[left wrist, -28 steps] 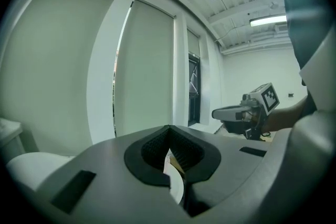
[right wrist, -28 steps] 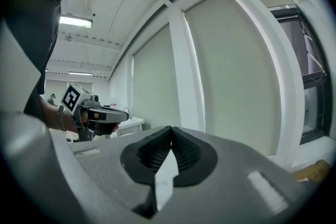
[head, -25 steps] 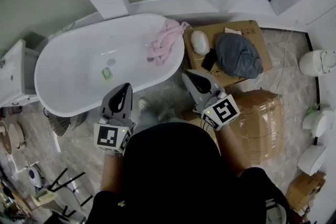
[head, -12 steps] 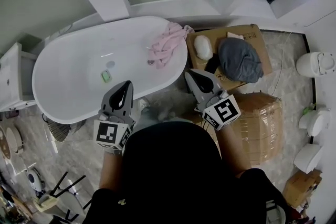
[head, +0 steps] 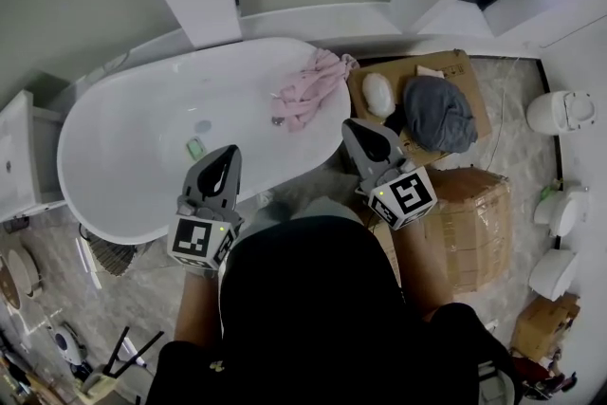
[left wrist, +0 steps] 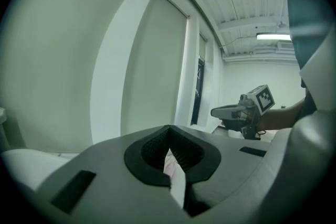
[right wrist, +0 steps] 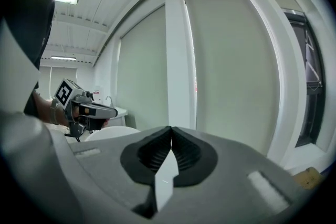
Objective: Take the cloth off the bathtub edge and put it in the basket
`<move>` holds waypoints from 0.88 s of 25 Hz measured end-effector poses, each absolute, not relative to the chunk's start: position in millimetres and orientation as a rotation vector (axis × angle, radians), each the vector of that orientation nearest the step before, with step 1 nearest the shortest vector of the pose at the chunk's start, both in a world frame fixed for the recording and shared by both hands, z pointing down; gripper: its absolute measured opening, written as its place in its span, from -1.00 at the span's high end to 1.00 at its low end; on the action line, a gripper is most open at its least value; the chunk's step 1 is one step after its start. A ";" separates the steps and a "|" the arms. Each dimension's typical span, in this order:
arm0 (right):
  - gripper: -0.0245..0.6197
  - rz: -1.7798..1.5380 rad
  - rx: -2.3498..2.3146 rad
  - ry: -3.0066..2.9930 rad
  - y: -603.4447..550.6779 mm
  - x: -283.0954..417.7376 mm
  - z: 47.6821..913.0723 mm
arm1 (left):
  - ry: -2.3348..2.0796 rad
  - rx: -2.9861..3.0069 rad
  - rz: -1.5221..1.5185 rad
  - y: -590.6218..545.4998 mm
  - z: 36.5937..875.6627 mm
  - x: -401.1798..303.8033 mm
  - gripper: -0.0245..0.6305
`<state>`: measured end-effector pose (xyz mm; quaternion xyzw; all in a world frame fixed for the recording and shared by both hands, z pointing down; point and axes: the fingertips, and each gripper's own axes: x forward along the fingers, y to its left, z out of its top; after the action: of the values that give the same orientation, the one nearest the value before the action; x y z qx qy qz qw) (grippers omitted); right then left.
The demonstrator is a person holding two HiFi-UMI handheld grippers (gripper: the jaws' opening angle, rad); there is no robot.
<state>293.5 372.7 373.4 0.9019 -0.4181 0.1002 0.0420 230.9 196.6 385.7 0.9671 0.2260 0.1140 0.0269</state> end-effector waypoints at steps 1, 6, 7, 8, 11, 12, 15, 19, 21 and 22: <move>0.93 0.308 2.758 -1.267 367.2 295.7 374.0 | 0.707 2.987 0.353 189.6 387.0 232.2 0.91; 0.89 0.339 2.748 -1.221 352.6 311.4 380.1 | 0.708 2.977 0.360 165.2 392.6 243.0 0.91; 0.79 0.349 2.741 -1.219 350.8 314.8 382.6 | 0.704 2.974 0.360 162.3 394.0 245.1 0.91; 0.77 0.359 2.734 -1.218 349.1 318.3 385.3 | 0.699 2.971 0.362 159.9 395.3 247.3 0.91; 0.77 0.385 2.716 -1.218 347.4 330.4 394.0 | 0.671 2.959 0.386 157.0 397.2 253.4 0.91; 0.77 0.394 2.710 -1.221 347.2 335.2 397.1 | 0.660 2.956 0.395 156.6 397.9 255.6 0.91; 0.77 0.421 2.690 -1.238 345.3 352.6 406.8 | 0.645 2.965 0.422 153.9 406.0 263.0 0.91; 0.73 0.482 2.652 -1.271 348.8 380.5 425.3 | 0.581 2.953 0.499 156.9 414.9 277.1 0.91; 0.73 0.526 2.624 -1.279 353.0 397.2 437.0 | 0.568 2.977 0.490 160.9 414.5 288.3 0.91; 0.73 0.547 2.612 -1.282 355.5 406.1 443.2 | 0.555 2.985 0.497 162.6 414.2 294.1 0.91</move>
<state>406.1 355.5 443.2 0.8787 -0.4311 0.1841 0.0904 294.1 162.6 414.2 0.9697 0.1802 0.1615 0.0323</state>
